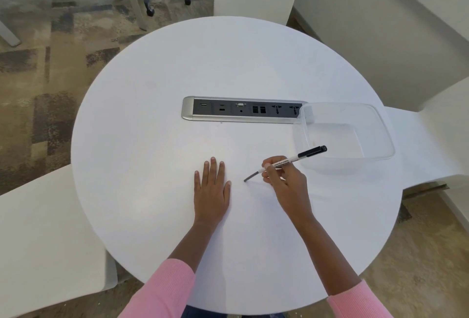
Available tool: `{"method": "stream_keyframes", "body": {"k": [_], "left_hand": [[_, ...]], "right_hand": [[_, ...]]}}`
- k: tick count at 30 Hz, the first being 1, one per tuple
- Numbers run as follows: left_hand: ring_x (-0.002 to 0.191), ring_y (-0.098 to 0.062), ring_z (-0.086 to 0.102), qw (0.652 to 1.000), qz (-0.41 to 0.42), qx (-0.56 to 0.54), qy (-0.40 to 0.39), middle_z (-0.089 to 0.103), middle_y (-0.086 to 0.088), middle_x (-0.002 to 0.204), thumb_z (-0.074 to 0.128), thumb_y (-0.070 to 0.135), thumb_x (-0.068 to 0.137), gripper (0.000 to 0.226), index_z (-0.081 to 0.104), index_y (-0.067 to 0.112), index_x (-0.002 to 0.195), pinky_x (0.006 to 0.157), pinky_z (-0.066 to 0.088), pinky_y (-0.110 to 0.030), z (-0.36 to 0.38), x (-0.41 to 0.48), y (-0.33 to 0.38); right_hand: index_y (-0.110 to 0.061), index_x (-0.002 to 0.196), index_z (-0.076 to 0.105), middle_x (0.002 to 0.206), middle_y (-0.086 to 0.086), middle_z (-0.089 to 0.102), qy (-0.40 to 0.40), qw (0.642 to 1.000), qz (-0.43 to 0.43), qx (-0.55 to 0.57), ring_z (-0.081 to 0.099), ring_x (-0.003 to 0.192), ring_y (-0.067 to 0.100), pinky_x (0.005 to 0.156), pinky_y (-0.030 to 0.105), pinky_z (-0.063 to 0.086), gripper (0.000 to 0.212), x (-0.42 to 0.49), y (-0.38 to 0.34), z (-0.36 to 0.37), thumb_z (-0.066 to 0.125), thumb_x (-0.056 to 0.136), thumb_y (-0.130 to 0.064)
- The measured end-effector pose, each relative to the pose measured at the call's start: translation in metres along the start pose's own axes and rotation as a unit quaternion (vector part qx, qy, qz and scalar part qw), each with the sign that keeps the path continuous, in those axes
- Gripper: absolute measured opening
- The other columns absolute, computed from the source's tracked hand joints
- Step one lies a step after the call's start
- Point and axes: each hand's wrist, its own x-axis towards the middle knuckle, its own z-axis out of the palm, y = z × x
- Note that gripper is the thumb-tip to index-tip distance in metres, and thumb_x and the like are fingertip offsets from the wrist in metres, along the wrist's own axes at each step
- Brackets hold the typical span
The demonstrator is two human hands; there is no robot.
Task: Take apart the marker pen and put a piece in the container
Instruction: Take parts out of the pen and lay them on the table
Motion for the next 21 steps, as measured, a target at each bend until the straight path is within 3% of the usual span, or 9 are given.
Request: {"method": "stream_keyframes", "body": {"k": [4, 10, 13, 17, 21], "left_hand": [[0.122, -0.041, 0.049, 1.000, 0.002, 0.004, 0.007, 0.049, -0.023, 0.135, 0.066, 0.014, 0.080, 0.052, 0.051, 0.000, 0.127, 0.097, 0.036, -0.061, 0.002, 0.001, -0.001], [0.127, -0.039, 0.043, 1.000, 0.001, -0.006, 0.013, 0.044, -0.021, 0.140, 0.054, 0.017, 0.086, 0.049, 0.046, 0.002, 0.132, 0.103, 0.031, -0.058, 0.004, 0.000, -0.002], [0.126, -0.039, 0.045, 1.000, 0.005, -0.004, 0.023, 0.047, -0.020, 0.138, 0.050, 0.019, 0.086, 0.047, 0.048, 0.002, 0.130, 0.101, 0.034, -0.058, 0.005, -0.001, -0.002], [0.129, -0.037, 0.043, 1.000, 0.000, -0.006, 0.020, 0.044, -0.019, 0.141, 0.044, 0.021, 0.087, 0.049, 0.046, 0.003, 0.132, 0.105, 0.030, -0.057, 0.005, -0.002, -0.003], [0.130, -0.037, 0.041, 1.000, -0.002, -0.008, 0.016, 0.043, -0.019, 0.142, 0.044, 0.020, 0.087, 0.049, 0.045, 0.003, 0.133, 0.106, 0.029, -0.056, 0.006, -0.002, -0.003]], "right_hand": [[-0.024, 0.081, 0.059, 0.074, -0.006, 0.066, 0.006, 0.999, -0.032, 0.011, 0.064, 0.070, 0.005, 0.070, 0.022, 0.057, 0.014, 0.002, -0.009, -0.005, 0.052, 0.090, -0.016], [-0.029, 0.077, 0.056, 0.073, -0.005, 0.066, 0.016, 0.998, -0.054, 0.017, 0.063, 0.070, 0.006, 0.066, 0.018, 0.056, 0.018, 0.011, -0.018, -0.008, 0.051, 0.091, -0.018], [-0.024, 0.078, 0.056, 0.082, 0.006, 0.066, 0.009, 0.999, -0.031, -0.024, 0.062, 0.071, 0.006, 0.066, 0.021, 0.055, 0.014, 0.013, -0.012, -0.005, 0.052, 0.090, -0.018], [-0.010, 0.089, 0.058, 0.076, 0.004, 0.062, -0.030, 0.988, 0.013, -0.150, 0.059, 0.069, 0.018, 0.075, 0.037, 0.051, 0.005, 0.013, 0.004, 0.008, 0.056, 0.085, -0.013], [-0.003, 0.102, 0.051, 0.074, 0.015, 0.061, -0.102, 0.962, 0.048, -0.248, 0.061, 0.081, 0.033, 0.071, 0.035, 0.045, 0.023, 0.006, 0.018, 0.031, 0.058, 0.083, -0.014]]}}
